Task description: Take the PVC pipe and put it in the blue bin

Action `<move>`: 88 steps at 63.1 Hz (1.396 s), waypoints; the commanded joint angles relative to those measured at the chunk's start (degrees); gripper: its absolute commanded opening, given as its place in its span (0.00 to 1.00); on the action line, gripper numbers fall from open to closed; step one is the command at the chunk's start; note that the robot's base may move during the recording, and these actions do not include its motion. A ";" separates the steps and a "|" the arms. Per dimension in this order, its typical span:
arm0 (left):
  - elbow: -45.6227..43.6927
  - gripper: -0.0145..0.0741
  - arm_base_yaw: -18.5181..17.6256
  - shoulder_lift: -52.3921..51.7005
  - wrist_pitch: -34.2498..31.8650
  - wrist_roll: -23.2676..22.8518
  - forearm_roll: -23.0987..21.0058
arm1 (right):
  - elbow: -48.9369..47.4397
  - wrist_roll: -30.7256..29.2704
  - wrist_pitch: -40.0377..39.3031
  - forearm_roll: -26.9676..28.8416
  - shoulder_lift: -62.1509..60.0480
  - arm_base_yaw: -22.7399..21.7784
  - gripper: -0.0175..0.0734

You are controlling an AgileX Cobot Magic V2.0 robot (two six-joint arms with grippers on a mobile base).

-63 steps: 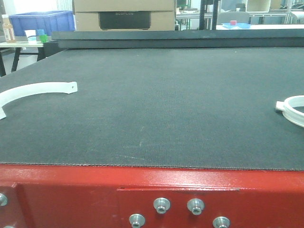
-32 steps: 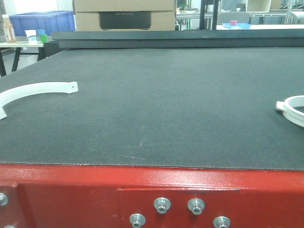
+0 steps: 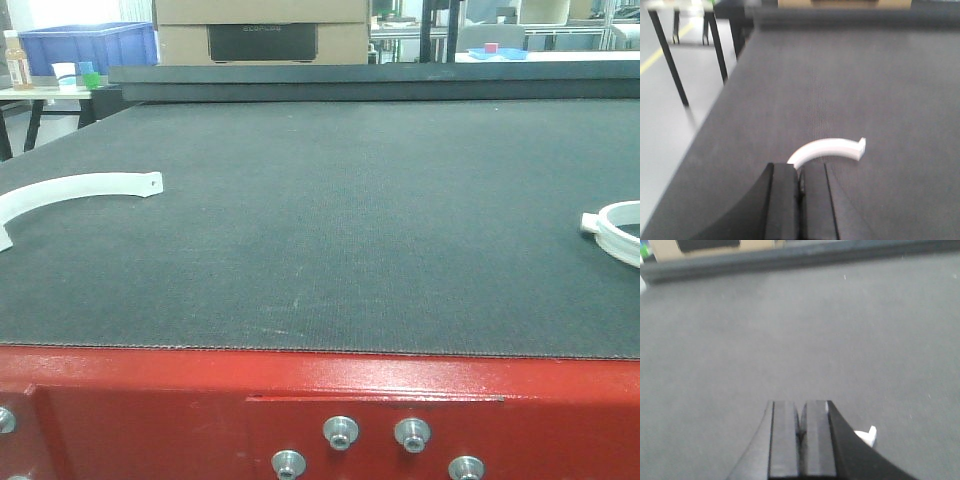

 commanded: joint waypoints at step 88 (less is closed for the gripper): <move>-13.13 0.34 -0.10 23.77 -1.08 -0.25 2.64 | -0.44 -3.22 -5.89 1.44 18.78 -0.02 0.51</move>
